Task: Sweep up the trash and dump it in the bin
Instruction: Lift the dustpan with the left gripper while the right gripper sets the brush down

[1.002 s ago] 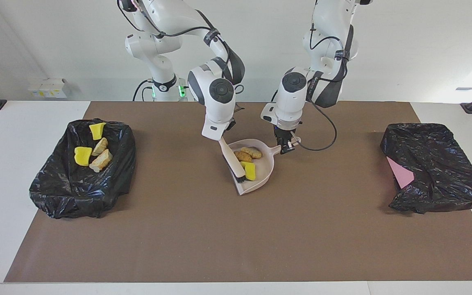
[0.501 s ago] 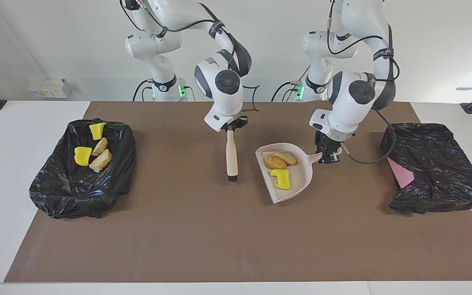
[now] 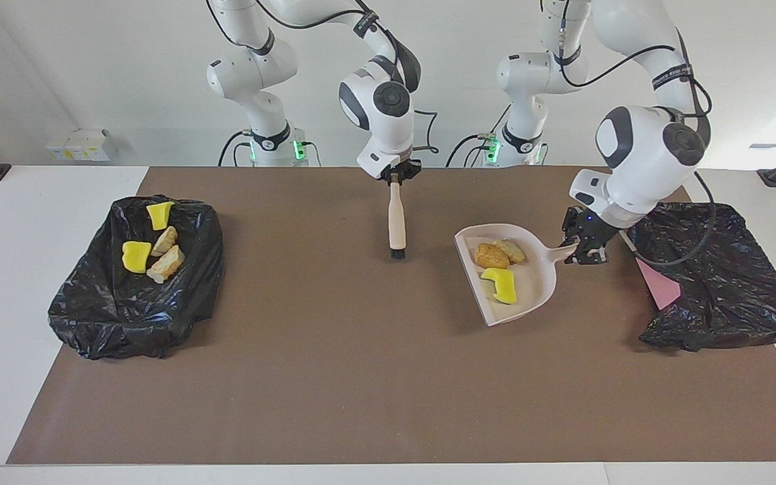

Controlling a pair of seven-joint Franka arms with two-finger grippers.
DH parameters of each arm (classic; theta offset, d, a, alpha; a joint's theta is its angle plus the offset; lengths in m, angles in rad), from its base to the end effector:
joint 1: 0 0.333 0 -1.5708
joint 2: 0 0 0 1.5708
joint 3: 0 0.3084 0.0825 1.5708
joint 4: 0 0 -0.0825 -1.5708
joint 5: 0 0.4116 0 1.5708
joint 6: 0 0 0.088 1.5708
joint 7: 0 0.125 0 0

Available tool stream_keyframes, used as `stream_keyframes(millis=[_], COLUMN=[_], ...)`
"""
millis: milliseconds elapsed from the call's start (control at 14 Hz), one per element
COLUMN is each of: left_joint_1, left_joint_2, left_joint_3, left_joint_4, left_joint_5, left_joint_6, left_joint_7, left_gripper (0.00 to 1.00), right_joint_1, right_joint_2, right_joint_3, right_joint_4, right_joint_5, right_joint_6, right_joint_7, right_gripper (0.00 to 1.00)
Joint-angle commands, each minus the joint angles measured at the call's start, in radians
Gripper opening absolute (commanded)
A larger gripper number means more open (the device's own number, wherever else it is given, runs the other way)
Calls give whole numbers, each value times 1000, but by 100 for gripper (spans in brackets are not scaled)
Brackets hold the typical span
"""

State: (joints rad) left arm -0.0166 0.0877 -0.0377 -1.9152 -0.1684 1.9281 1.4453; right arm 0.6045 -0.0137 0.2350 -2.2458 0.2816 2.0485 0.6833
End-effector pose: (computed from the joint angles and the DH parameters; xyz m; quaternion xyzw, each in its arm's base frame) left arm 0.5948 -0.0465 0.4055 0.7507 -0.6548 0.0222 0.0847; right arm 0.3322 0.3995 0.3178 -0.9890 -0.0013 0.1462 0.0217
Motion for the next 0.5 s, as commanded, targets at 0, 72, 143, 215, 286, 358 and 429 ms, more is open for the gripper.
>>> stream_keyframes(millis=[0,72,143,215,286,358,429], left_joint_1=[88,119,156,190,217,251,283], left_joint_2=[-8,-6,-3,0,-2,3,7], left_joint_3=[-8,-8,-8,-7,-1,2,4], left_joint_4=[48,57,73,88,100,114,133], left_joint_5=[-34,-36,-36,-34,-30,-20,-16], left_joint_6=[-76,-87,-107,-124,-141,-158,-164], left_joint_7=[111,150,196,228,248,288,341], left_gripper=[0,0,0,0,0,0,0], right_joint_1=[72,105,136,152,176,201,212], right_joint_2=[-94,-103,-118,-132,-141,-147,-147], right_joint_3=[-2,-2,-3,-2,-2,-2,-2], right_joint_4=[-95,-110,-130,-153,-179,-204,-219], right_joint_5=[76,86,87,87,88,88,88], right_joint_6=[39,41,42,53,76,108,127], right_joint_7=[53,73,84,87,94,108,122], right_gripper=[0,0,0,0,0,0,0])
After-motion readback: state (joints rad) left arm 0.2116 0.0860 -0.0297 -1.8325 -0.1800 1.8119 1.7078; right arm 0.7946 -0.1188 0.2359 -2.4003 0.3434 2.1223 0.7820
